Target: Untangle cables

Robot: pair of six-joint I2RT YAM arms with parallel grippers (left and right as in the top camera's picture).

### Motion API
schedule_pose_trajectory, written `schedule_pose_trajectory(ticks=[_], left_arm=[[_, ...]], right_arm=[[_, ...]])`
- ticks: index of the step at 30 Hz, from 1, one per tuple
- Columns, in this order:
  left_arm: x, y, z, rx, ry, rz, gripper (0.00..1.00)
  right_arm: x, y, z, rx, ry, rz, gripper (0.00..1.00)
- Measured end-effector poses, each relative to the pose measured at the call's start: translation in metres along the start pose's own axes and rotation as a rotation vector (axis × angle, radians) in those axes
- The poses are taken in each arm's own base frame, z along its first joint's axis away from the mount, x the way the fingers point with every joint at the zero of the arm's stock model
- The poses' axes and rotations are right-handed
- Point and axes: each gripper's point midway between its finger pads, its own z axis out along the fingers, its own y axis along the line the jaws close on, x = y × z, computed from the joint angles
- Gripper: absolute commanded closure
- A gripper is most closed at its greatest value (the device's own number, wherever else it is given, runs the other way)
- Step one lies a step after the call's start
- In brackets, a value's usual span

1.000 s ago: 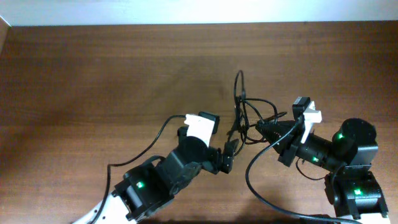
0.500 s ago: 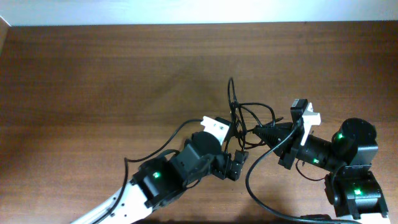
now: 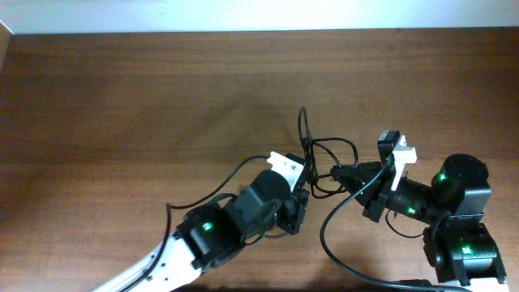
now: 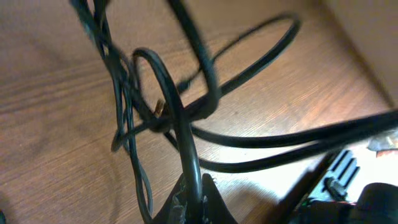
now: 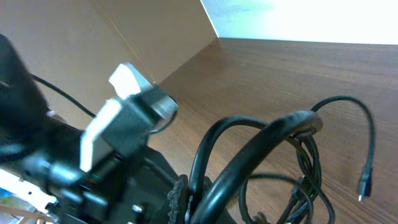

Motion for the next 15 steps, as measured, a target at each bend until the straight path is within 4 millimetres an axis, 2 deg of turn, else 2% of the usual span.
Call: schedule_pose_trajectory(ticks=[2, 4, 7, 10, 13, 14, 15], left_arm=[[-0.007, -0.002, -0.01, 0.008, -0.035, 0.001, 1.0], [-0.021, -0.002, -0.028, -0.001, -0.109, 0.001, 1.0], [-0.033, 0.011, -0.05, -0.072, -0.197, -0.028, 1.0], [-0.033, 0.035, -0.07, -0.192, -0.244, -0.098, 1.0], [-0.024, 0.052, -0.078, -0.27, -0.237, -0.158, 1.0], [-0.02, 0.056, -0.078, -0.289, -0.229, -0.178, 0.98], [-0.017, 0.06, -0.079, -0.303, -0.222, -0.198, 0.86]], right_arm=[[0.0, 0.0, 0.0, 0.0, 0.002, 0.003, 0.96], [0.002, 0.0, 0.0, 0.001, 0.006, 0.011, 0.96], [0.003, 0.0, 0.0, 0.002, 0.01, 0.018, 0.96], [0.003, 0.0, 0.0, 0.0, 0.01, 0.019, 0.96], [0.001, 0.001, 0.0, -0.004, 0.004, 0.013, 0.96], [0.0, 0.001, 0.0, -0.006, -0.001, 0.009, 0.96], [-0.002, 0.002, 0.0, -0.008, -0.007, 0.004, 0.96]])
